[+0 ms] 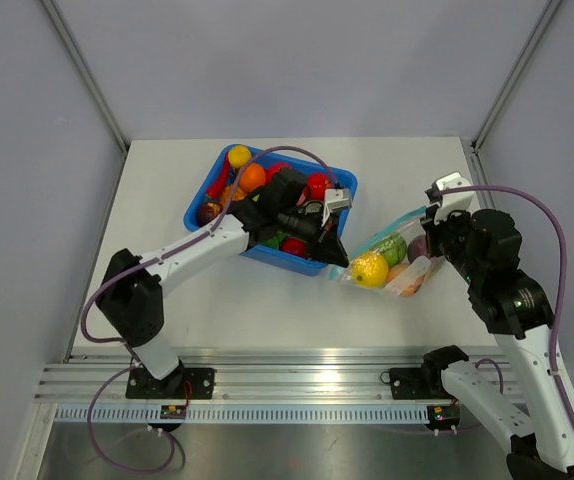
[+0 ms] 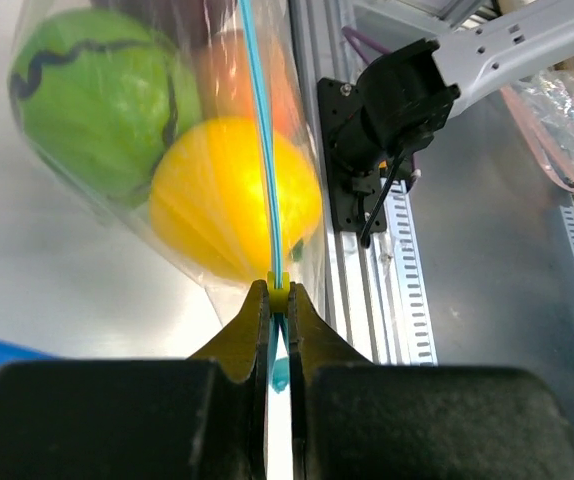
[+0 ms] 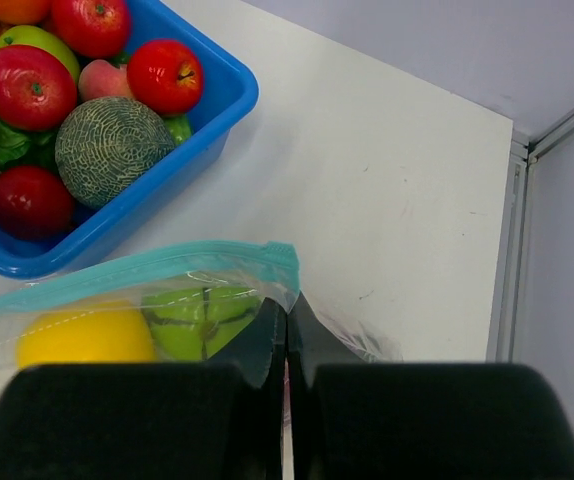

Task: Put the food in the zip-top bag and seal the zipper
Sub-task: Zip the zipper food storage bag at the center of the board, then place the zipper food storage bag at the center of the board.

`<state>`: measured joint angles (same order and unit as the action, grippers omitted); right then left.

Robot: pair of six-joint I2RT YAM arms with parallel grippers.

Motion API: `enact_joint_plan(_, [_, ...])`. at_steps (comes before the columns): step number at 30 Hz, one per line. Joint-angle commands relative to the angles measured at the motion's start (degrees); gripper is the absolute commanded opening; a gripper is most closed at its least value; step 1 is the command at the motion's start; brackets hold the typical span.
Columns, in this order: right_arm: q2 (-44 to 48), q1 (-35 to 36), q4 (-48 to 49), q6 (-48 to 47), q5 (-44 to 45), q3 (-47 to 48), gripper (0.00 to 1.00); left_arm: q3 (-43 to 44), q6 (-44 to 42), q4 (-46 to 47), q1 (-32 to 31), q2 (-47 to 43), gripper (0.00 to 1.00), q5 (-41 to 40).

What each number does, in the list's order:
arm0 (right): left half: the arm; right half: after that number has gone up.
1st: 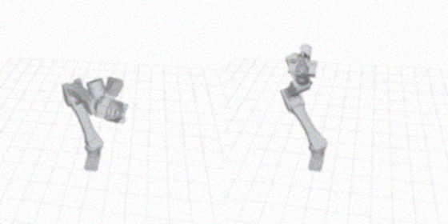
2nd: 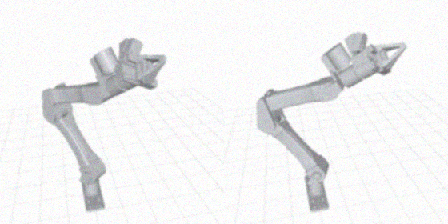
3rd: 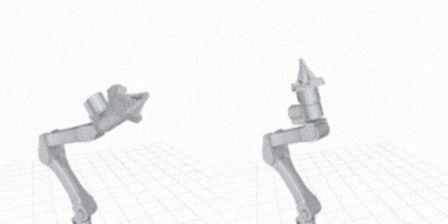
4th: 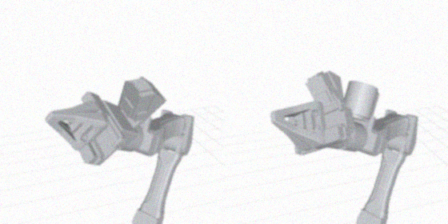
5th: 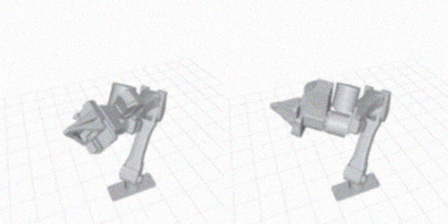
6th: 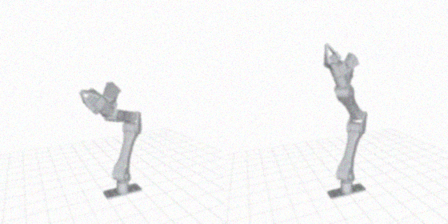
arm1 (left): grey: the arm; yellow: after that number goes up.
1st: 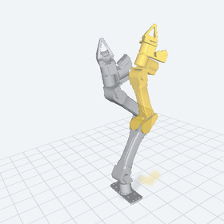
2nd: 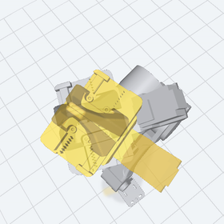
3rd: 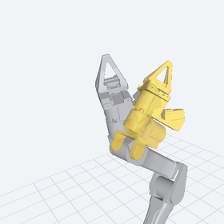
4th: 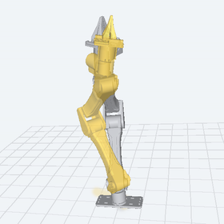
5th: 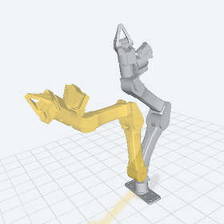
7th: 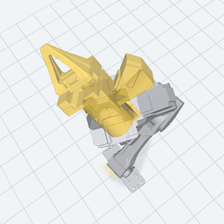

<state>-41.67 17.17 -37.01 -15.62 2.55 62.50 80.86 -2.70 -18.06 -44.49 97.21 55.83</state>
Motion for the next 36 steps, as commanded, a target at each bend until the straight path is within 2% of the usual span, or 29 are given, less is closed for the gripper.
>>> enact_joint_plan(1, [0.63, -0.56, 9.86, -0.82, 7.57, 4.21, 0.00, -7.35, 2.43, -1.74, 1.60, -5.87, 0.00, -2.84])
enact_joint_plan(3, [0.36, -0.56, 9.42, -0.56, 7.12, 4.12, 0.00, -9.92, 5.07, -0.05, 1.95, -8.43, 0.00, -3.88])
enact_joint_plan(7, [-0.43, -0.65, 9.68, 1.46, 6.68, 3.51, 0.00, -13.53, 4.90, -1.26, 2.21, -12.47, 0.00, -6.52])
enact_joint_plan(17, [-1.92, -0.56, 8.89, 2.34, 7.56, 3.42, 0.00, -18.46, 6.74, -0.75, 2.83, -14.68, 0.00, -7.23])
enact_joint_plan(22, [-2.18, -0.65, 8.54, 5.41, 8.09, 2.89, 0.00, -21.10, 10.87, 5.58, 2.83, -15.74, 0.00, -6.87])
enact_joint_plan(24, [-2.80, -0.65, 9.24, 8.57, 9.48, 2.71, 0.00, -19.00, 11.75, 5.50, 2.83, -14.34, 0.00, -8.28])
enact_joint_plan(27, [-5.08, -0.64, 9.77, 14.29, 13.27, 3.24, 0.00, -11.10, 12.80, 5.76, 2.83, -10.38, 0.00, -9.77])
enact_joint_plan(31, [-9.81, -0.65, 10.91, 17.20, 22.73, 5.17, 0.00, 0.94, 13.60, 6.20, 2.83, -3.09, 0.00, -13.81])
enact_joint_plan(36, [-17.11, -0.73, 13.02, 13.97, 30.76, 11.58, 0.00, 25.28, 16.48, 4.44, 4.41, 11.58, 0.00, -13.21])
